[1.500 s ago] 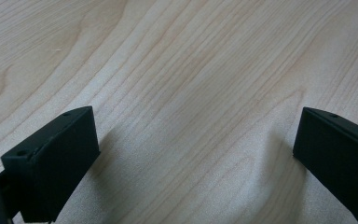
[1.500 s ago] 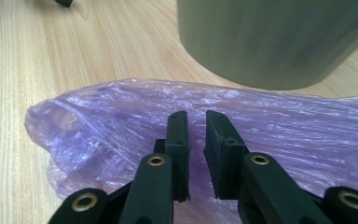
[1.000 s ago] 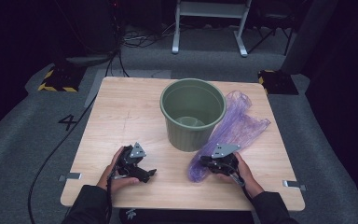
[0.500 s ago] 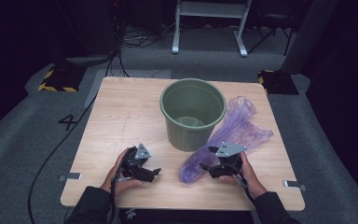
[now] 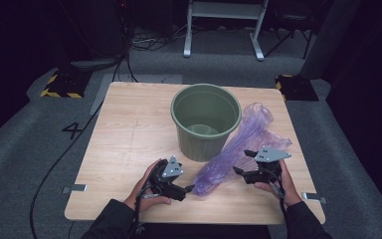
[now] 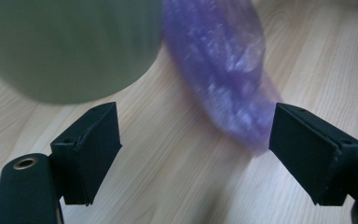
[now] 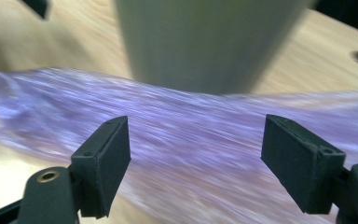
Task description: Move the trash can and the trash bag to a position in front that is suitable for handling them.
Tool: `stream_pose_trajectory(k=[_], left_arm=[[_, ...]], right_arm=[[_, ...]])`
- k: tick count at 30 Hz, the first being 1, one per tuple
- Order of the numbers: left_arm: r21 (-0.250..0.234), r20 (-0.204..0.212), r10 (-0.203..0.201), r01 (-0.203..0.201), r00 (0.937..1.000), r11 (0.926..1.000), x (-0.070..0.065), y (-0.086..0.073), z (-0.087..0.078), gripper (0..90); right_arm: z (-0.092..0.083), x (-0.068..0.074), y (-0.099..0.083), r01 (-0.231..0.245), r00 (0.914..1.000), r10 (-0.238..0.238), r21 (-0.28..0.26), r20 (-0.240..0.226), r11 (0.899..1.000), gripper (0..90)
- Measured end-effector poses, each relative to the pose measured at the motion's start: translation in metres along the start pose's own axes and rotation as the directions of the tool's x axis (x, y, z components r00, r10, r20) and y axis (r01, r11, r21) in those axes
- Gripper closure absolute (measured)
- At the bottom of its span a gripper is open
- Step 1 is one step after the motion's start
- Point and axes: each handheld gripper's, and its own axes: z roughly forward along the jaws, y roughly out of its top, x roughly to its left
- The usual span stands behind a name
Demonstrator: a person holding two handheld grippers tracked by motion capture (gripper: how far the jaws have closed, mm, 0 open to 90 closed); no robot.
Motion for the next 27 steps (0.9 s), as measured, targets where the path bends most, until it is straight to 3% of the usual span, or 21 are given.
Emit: stream_pose_trajectory(k=[3, 10, 13, 14, 15, 19, 21, 23, 26, 27], left_arm=[[0.01, 0.008, 0.015, -0.015, 0.9999, 0.9998, -0.003, 0.004, 0.01, 15.9], [0.054, -0.009, 0.026, -0.025, 0.9996, 0.9982, -0.002, 0.008, 0.033, 19.8], [0.068, -0.024, 0.032, -0.031, 0.9992, 0.9972, 0.002, 0.008, 0.04, 39.3], [0.077, -0.023, 0.047, -0.045, 0.9986, 0.996, 0.005, 0.007, 0.042, 42.3], [0.077, -0.029, 0.057, -0.055, 0.9979, 0.9955, 0.006, 0.006, 0.042, 45.5], [0.1, -0.047, 0.083, -0.078, 0.9954, 0.9919, 0.013, 0.002, 0.041, 61.3], [0.11, -0.049, 0.084, -0.078, 0.9953, 0.9908, 0.019, -0.001, 0.039, 65.4], [0.105, -0.045, 0.068, -0.063, 0.9967, 0.9925, 0.021, -0.002, 0.037, 70.5], [0.1, -0.041, 0.066, -0.062, 0.997, 0.993, 0.028, -0.005, 0.034, 72.2], [0.102, -0.04, 0.069, -0.065, 0.9968, 0.9927, 0.03, -0.006, 0.032, 72.2]], right_arm=[[-0.007, -0.017, -0.007, -0.05, 0.9984, 0.05, -0.011, 0.025, 0.999, 24.5], [-0.013, -0.038, -0.02, -0.068, 0.9939, 0.066, 0.021, 0.088, 0.997, 26.2], [-0.013, -0.044, -0.025, -0.086, 0.9917, 0.083, 0.02, 0.098, 0.996, 32.3], [-0.011, -0.046, -0.027, -0.086, 0.9911, 0.083, 0.025, 0.103, 0.996, 40.8], [-0.01, -0.046, -0.028, -0.091, 0.991, 0.089, 0.018, 0.1, 0.996, 43.7], [-0.002, -0.045, -0.029, -0.092, 0.9915, 0.091, 0.004, 0.093, 0.996, 49.3], [0.002, -0.045, -0.029, -0.083, 0.9929, 0.083, 0.001, 0.085, 0.997, 51.0], [0.006, -0.044, -0.029, -0.073, 0.9925, 0.071, 0.01, 0.1, 0.997, 58.5], [0.008, -0.044, -0.03, -0.076, 0.9933, 0.074, 0.019, 0.089, 0.997, 71.8], [0.007, -0.043, -0.029, -0.067, 0.995, 0.066, 0.014, 0.075, 0.998, 72.2]])
